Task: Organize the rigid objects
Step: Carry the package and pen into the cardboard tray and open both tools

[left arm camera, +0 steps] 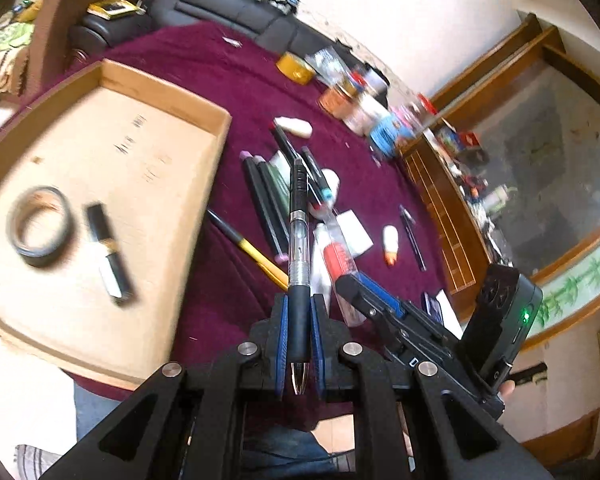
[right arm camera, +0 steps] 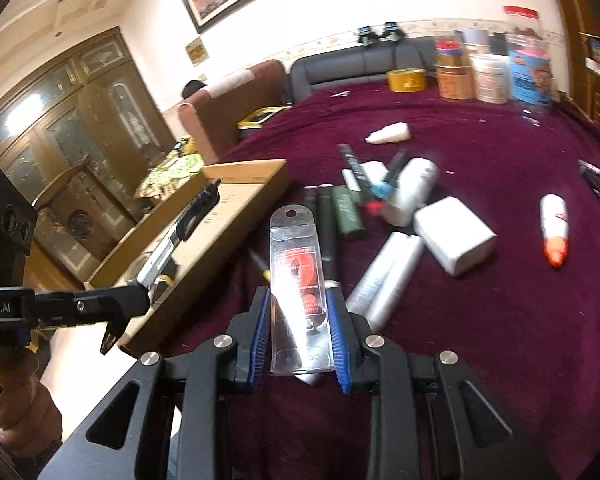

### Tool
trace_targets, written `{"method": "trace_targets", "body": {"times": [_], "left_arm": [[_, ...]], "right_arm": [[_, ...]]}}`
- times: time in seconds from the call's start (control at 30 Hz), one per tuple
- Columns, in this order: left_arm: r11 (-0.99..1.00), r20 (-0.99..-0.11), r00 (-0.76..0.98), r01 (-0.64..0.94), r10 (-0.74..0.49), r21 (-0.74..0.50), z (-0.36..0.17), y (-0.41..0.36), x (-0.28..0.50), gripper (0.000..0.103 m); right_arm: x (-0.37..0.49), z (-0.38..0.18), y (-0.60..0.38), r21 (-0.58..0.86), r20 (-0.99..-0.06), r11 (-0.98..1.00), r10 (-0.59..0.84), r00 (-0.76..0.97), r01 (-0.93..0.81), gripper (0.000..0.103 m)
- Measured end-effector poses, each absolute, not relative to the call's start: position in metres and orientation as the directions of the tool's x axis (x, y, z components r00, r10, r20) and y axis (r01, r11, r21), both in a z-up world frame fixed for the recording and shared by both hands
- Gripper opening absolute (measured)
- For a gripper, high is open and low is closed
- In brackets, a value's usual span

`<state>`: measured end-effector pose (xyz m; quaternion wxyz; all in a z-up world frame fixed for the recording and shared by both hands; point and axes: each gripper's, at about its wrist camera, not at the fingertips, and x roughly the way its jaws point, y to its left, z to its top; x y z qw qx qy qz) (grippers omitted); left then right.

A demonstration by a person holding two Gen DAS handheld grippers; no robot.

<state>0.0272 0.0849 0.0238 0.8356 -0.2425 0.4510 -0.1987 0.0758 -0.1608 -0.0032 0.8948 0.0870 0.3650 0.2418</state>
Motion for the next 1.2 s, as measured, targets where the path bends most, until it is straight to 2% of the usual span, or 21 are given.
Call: {"method": "trace_targets", "body": {"times": [0.23, 0.4, 0.67, 0.77, 0.97, 1.2], "left_arm": [[0.819, -0.651, 0.585, 0.04, -0.484, -0.573, 0.033, 0.128, 0.025, 0.009], [0.847, -0.68, 0.624, -0.053, -0.385, -0.529, 0.035, 0.167, 0.034, 0.01], [0.86, -0.715, 0.616, -0.117, -0.329, -0.496, 0.024, 0.203, 0.073, 0.01], [0.869, -0.729, 0.609, -0.127, -0.312, -0.478, 0.019, 0.206, 0.097, 0.01], [0.914, -0.826, 0.518, -0.182, -0.223, -0.362, -0.009, 0.206, 0.15, 0.01], [0.946, -0.896, 0.417, -0.2, -0.152, -0.254, -0.033, 0.2, 0.168, 0.01]], "right_arm": [[0.082, 0.005, -0.123, 0.347, -0.599, 0.831, 0.553, 0.578, -0.436, 0.027], [0.095, 0.007, -0.095, 0.367, -0.601, 0.8, 0.593, 0.535, -0.474, 0.027], [0.132, 0.011, -0.041, 0.387, -0.618, 0.761, 0.633, 0.466, -0.521, 0.027], [0.147, 0.004, -0.017, 0.359, -0.65, 0.776, 0.606, 0.458, -0.518, 0.027], [0.159, -0.013, 0.019, 0.267, -0.704, 0.814, 0.53, 0.472, -0.515, 0.028], [0.162, -0.028, 0.032, 0.213, -0.743, 0.825, 0.484, 0.462, -0.523, 0.028]]}}
